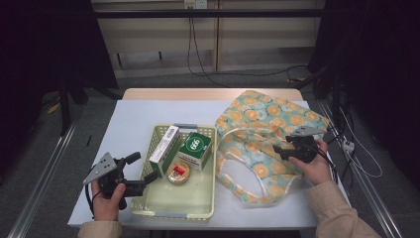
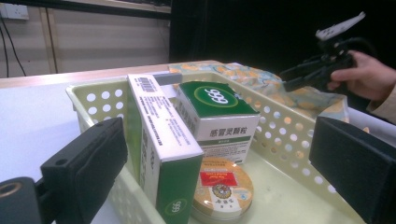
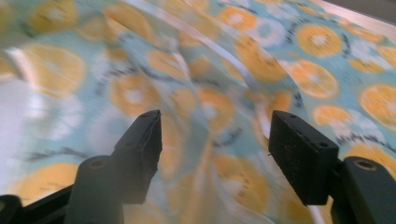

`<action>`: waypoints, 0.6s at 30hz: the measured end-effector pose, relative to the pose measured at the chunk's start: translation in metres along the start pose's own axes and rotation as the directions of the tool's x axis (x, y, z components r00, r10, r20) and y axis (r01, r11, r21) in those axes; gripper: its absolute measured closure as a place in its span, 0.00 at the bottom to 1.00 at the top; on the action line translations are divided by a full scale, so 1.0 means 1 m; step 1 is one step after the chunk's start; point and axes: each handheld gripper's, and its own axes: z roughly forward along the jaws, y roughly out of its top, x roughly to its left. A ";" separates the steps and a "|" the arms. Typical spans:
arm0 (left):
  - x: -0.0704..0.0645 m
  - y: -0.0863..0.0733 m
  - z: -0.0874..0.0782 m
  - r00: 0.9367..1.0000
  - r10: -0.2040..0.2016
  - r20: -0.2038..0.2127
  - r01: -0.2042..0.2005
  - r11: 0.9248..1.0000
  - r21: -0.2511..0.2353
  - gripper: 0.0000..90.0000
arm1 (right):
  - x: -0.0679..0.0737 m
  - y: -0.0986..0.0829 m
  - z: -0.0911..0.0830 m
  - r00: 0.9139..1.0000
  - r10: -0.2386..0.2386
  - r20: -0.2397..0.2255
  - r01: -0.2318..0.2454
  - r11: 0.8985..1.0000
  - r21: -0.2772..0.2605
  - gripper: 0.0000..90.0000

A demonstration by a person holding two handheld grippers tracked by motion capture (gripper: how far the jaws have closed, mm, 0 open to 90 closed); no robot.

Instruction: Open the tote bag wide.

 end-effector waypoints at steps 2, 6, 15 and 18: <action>0.000 0.000 -0.001 1.000 0.002 -0.002 -0.002 1.000 0.000 0.04 | 0.008 0.009 -0.005 0.999 -0.012 -0.033 0.012 1.000 -0.018 0.38; 0.000 0.000 -0.001 1.000 0.001 -0.004 -0.001 1.000 -0.001 0.04 | 0.029 0.023 -0.007 0.994 -0.072 -0.086 0.068 0.996 -0.050 0.42; -0.001 -0.001 -0.001 1.000 -0.005 -0.002 0.005 1.000 0.004 0.04 | 0.051 0.029 0.019 0.953 -0.166 -0.253 0.167 0.986 -0.015 0.80; -0.002 -0.001 -0.001 1.000 0.001 -0.002 -0.001 1.000 0.006 0.04 | 0.041 0.022 0.036 0.968 -0.149 -0.201 0.160 0.986 0.039 0.72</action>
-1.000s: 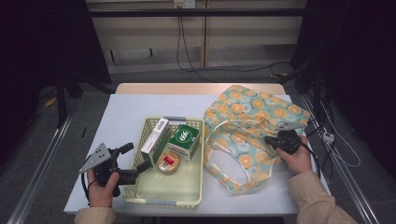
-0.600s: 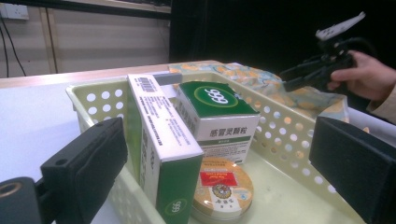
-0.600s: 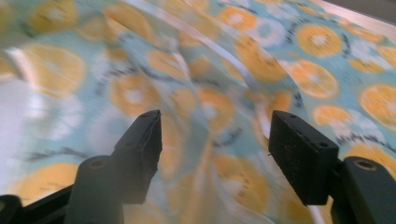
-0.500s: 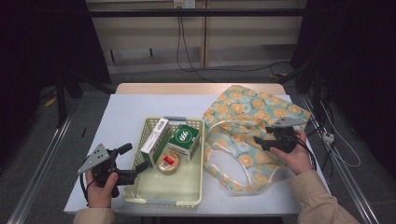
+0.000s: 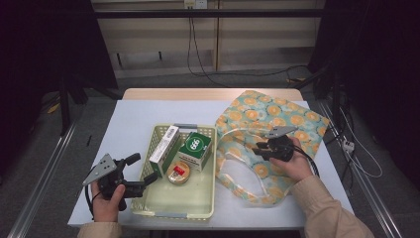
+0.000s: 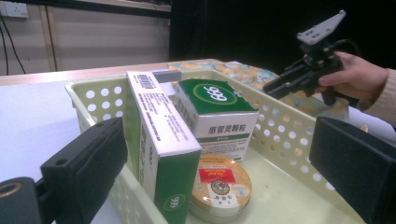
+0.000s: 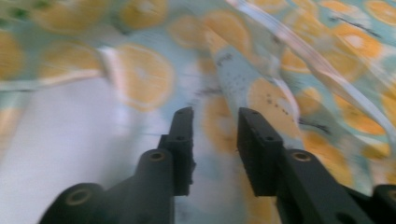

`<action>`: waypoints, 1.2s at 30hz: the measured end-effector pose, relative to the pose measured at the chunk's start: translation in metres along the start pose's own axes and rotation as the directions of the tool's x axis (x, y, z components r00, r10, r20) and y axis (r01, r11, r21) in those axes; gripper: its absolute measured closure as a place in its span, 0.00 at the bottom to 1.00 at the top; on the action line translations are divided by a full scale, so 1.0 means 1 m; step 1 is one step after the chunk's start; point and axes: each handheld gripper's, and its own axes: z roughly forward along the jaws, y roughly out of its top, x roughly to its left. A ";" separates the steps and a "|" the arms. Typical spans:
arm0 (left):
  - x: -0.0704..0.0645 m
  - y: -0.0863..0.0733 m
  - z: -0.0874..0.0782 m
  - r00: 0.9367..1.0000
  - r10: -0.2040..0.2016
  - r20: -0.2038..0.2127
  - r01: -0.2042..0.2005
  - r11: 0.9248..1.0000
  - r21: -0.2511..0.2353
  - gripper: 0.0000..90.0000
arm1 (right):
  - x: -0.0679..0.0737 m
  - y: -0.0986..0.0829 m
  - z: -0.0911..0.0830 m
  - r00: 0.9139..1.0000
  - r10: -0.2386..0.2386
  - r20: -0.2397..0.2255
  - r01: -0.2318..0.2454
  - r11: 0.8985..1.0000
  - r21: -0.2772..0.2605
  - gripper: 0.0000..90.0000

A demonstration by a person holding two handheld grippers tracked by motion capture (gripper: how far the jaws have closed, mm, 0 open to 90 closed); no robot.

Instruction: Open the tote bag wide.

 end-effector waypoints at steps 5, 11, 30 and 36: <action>0.002 -0.001 -0.002 1.000 -0.008 -0.001 0.008 1.000 -0.004 0.04 | -0.022 -0.009 0.011 0.998 0.001 0.056 -0.002 1.000 0.025 0.58; 0.001 -0.001 -0.002 1.000 -0.006 0.001 0.006 1.000 -0.001 0.04 | -0.027 -0.016 0.020 0.996 0.082 0.021 -0.083 0.996 0.024 0.53; -0.001 0.001 -0.001 1.000 -0.005 0.001 0.005 1.000 -0.007 0.04 | -0.025 0.004 -0.014 0.997 0.073 -0.024 -0.072 0.996 0.055 1.00; -0.001 0.003 0.000 1.000 -0.005 0.005 0.005 1.000 -0.013 0.04 | -0.009 0.015 -0.043 0.999 0.013 -0.046 -0.013 1.000 0.002 1.00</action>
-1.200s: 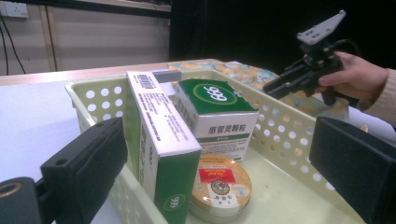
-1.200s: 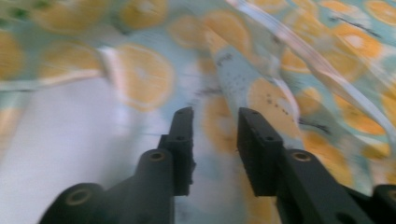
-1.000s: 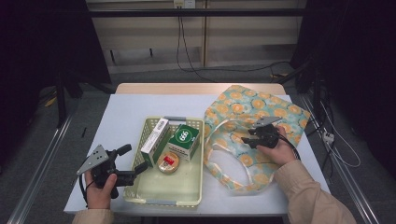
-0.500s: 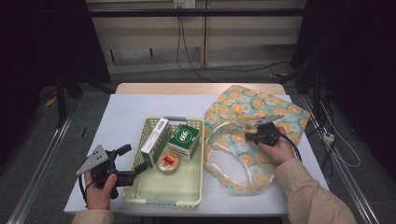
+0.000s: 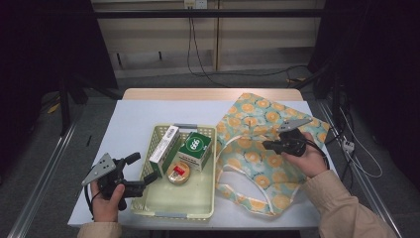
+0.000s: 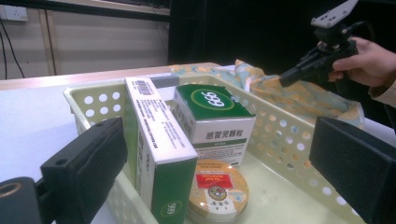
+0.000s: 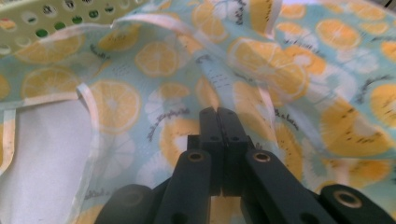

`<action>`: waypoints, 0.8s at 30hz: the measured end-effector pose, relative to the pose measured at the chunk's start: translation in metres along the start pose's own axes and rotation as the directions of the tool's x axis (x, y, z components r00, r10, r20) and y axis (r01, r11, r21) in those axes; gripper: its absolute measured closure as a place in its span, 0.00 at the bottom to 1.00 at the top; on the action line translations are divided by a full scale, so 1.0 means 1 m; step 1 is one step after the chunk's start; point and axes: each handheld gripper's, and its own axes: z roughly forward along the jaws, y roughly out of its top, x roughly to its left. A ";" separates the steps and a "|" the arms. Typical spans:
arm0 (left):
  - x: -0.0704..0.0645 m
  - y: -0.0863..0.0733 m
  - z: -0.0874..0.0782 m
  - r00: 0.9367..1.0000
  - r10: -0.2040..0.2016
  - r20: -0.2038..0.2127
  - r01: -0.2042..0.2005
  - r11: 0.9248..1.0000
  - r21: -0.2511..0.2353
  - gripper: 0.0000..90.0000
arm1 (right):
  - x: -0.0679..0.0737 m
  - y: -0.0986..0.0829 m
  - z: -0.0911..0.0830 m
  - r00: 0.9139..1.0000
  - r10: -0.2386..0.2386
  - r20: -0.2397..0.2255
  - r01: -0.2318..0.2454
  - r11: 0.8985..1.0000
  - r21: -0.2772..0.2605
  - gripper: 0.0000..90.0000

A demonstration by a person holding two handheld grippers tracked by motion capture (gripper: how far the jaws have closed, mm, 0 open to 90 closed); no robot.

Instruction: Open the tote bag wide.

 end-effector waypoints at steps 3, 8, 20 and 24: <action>0.001 0.001 0.000 1.000 -0.001 0.000 0.001 1.000 -0.003 0.04 | -0.005 0.006 -0.004 1.000 -0.006 0.022 0.006 1.000 -0.006 1.00; 0.001 0.001 0.002 1.000 0.002 0.006 -0.002 1.000 0.000 0.04 | -0.033 0.009 0.005 0.995 0.024 0.099 -0.024 1.000 0.002 1.00; 0.004 0.000 0.005 1.000 -0.002 0.011 0.002 1.000 0.003 0.04 | -0.058 -0.015 0.052 0.989 0.084 0.124 -0.090 0.995 0.043 0.86; 0.004 -0.001 0.005 1.000 -0.006 0.012 0.006 1.000 0.005 0.04 | -0.053 -0.018 0.055 0.991 0.104 0.087 -0.109 0.992 0.061 0.57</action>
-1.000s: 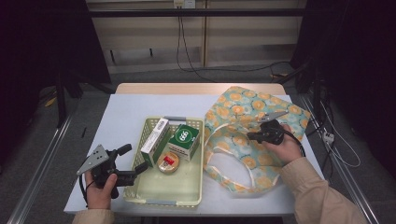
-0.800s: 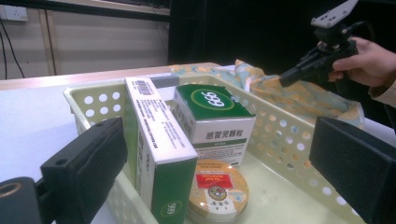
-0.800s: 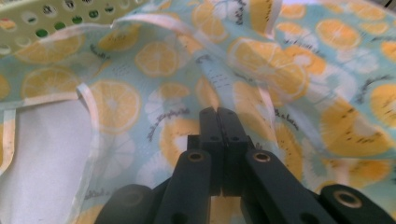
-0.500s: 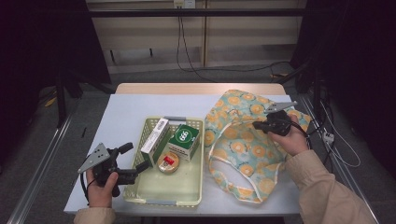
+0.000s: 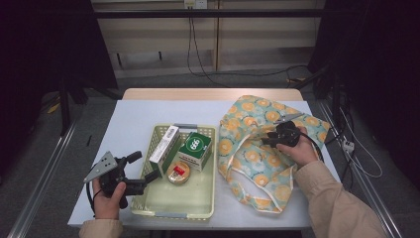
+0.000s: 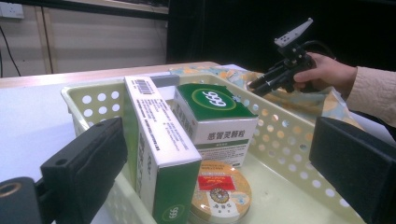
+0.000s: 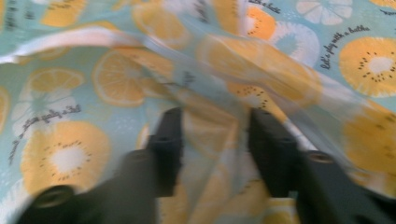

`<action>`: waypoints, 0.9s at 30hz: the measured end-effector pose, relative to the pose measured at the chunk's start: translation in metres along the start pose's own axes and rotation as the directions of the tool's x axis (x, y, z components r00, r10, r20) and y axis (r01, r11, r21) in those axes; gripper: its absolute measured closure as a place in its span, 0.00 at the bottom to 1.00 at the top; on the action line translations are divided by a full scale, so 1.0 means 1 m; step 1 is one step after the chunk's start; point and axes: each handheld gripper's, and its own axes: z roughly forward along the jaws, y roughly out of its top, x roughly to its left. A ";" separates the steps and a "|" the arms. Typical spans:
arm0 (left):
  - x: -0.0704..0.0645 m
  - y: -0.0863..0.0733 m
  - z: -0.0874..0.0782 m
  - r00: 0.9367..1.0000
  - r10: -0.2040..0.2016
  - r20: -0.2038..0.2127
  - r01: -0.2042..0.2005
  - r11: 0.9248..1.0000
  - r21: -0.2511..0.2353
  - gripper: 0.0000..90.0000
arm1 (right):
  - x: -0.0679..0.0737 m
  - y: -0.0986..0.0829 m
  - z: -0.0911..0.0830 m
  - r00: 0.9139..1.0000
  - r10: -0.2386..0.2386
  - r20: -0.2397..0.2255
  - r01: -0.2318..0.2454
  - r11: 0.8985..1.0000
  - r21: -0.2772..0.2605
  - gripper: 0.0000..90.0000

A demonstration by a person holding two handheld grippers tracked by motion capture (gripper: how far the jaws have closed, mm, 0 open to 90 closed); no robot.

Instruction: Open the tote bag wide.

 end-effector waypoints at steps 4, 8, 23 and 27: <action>0.000 0.000 0.000 1.000 0.001 -0.001 -0.001 1.000 0.001 0.04 | 0.008 -0.006 -0.004 0.999 -0.028 -0.043 0.027 0.999 -0.024 0.33; -0.001 0.000 0.000 1.000 0.004 0.002 -0.004 1.000 0.002 0.04 | 0.013 -0.014 -0.009 0.996 -0.090 -0.007 0.090 0.996 0.016 0.30; -0.002 0.000 0.001 1.000 0.006 0.002 -0.006 1.000 0.004 0.04 | -0.001 -0.029 -0.016 0.999 -0.034 0.008 0.033 0.999 0.020 0.77; -0.002 0.001 0.001 1.000 0.004 0.001 -0.004 1.000 0.002 0.04 | 0.000 -0.024 -0.017 0.999 -0.032 0.003 0.032 0.999 0.042 0.97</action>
